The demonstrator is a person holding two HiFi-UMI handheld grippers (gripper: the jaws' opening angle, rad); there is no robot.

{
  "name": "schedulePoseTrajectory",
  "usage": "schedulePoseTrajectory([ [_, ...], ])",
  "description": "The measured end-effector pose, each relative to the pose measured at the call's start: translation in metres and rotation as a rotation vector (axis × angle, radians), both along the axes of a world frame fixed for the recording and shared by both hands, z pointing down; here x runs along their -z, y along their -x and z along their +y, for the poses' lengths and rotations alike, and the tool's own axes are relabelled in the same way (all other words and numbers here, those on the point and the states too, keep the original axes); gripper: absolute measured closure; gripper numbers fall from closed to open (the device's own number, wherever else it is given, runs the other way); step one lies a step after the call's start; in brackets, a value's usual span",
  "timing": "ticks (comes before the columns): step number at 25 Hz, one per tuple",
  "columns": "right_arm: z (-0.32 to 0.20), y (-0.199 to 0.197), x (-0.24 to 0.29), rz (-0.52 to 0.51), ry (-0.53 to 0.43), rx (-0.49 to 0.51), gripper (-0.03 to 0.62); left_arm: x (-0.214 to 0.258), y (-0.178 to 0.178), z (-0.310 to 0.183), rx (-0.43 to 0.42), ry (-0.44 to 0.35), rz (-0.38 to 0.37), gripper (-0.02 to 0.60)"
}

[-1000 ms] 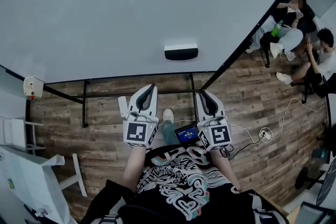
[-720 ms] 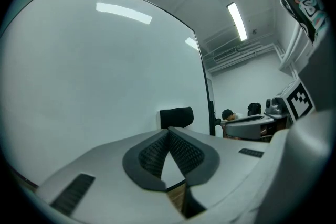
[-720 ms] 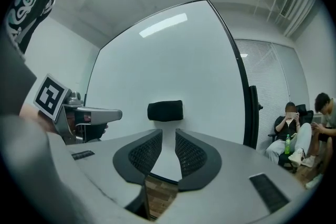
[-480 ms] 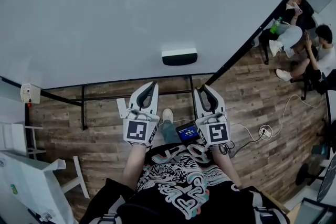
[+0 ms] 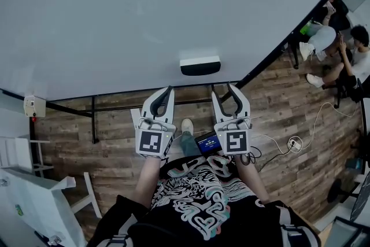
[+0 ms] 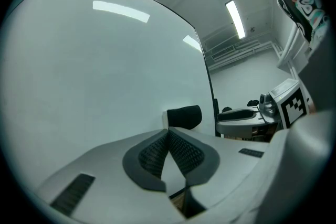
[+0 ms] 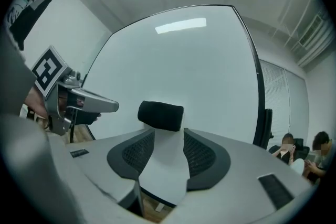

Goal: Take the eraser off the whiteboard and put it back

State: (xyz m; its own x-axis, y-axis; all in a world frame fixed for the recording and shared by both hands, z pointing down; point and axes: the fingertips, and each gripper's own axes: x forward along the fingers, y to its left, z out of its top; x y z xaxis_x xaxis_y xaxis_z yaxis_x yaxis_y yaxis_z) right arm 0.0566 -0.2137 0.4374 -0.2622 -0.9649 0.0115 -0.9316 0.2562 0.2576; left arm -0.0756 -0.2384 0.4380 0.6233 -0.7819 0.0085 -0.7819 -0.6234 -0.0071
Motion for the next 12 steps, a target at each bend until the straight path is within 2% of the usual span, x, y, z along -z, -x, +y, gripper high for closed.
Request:
schedulePoseTrajectory([
  [3,-0.008,-0.001,-0.001,0.041,-0.002,-0.018,0.415,0.001,-0.001,-0.005,-0.006,0.001,-0.007,0.555],
  [6,-0.017,-0.003,0.000,0.132,-0.030,-0.051,0.369,-0.001,0.001,-0.012,-0.004,0.000,-0.006,0.555],
  [12,-0.029,-0.002,-0.001,0.282,-0.091,-0.059,0.355,-0.009,0.001,-0.022,0.001,0.023,-0.003,0.555],
])
